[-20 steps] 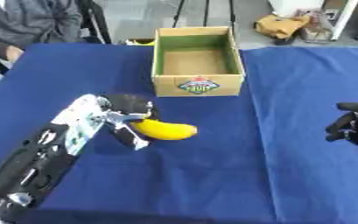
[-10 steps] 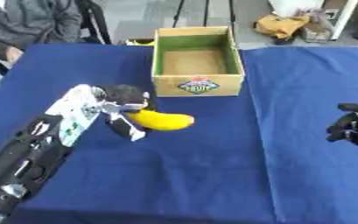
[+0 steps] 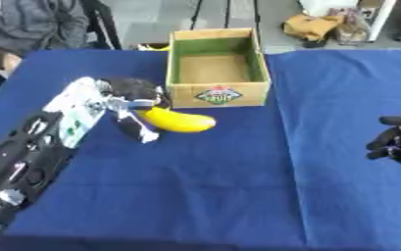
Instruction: Pick up objects on the table and place them in the box.
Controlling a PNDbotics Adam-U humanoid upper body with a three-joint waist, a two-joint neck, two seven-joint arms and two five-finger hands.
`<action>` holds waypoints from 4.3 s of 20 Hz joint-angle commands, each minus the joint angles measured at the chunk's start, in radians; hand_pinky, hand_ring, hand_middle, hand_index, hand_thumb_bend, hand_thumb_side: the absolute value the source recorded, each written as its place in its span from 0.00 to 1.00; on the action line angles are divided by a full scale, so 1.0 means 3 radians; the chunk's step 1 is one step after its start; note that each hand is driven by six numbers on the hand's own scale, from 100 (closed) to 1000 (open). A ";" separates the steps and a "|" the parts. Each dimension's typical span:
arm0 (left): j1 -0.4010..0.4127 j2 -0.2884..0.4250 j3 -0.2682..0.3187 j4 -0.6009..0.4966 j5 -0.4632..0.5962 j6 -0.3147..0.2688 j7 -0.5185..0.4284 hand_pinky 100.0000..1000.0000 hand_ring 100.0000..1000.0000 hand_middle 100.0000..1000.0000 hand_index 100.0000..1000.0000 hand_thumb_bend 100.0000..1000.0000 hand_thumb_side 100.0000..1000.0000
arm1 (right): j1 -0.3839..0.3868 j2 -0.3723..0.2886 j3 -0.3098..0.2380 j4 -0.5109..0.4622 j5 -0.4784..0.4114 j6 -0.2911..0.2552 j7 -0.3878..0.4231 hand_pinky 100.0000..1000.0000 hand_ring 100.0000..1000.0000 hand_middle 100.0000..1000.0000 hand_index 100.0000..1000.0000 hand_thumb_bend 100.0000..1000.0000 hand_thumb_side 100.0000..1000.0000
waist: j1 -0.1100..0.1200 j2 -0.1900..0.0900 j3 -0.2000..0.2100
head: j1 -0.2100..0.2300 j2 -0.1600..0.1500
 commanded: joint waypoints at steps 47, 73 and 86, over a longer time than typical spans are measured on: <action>-0.0886 0.0077 0.0888 0.1755 -0.0886 -0.0157 0.1265 0.62 0.60 0.60 0.74 0.64 0.54 | -0.0267 -0.0190 0.0033 -0.0122 0.0159 0.0014 0.0012 0.54 0.57 0.47 0.76 0.00 1.00 | 0.0564 0.0475 -0.0874 | 0.0336 -0.0465; 0.0920 0.0313 0.1242 -0.1048 0.1535 0.0111 0.1425 0.57 0.54 0.59 0.72 0.18 0.73 | -0.0031 -0.0071 -0.0071 -0.0078 0.0013 -0.0016 -0.0033 0.54 0.57 0.47 0.76 0.00 0.92 | 0.0142 -0.0011 -0.0047 | 0.0021 -0.0104; 0.1424 -0.0360 0.1487 -0.1374 0.2220 0.0819 0.1630 0.53 0.51 0.57 0.72 0.00 0.86 | -0.0005 -0.0032 -0.0079 -0.0116 -0.0034 -0.0030 -0.0031 0.54 0.57 0.47 0.76 0.00 0.89 | 0.0031 -0.0030 0.0132 | -0.0111 0.0008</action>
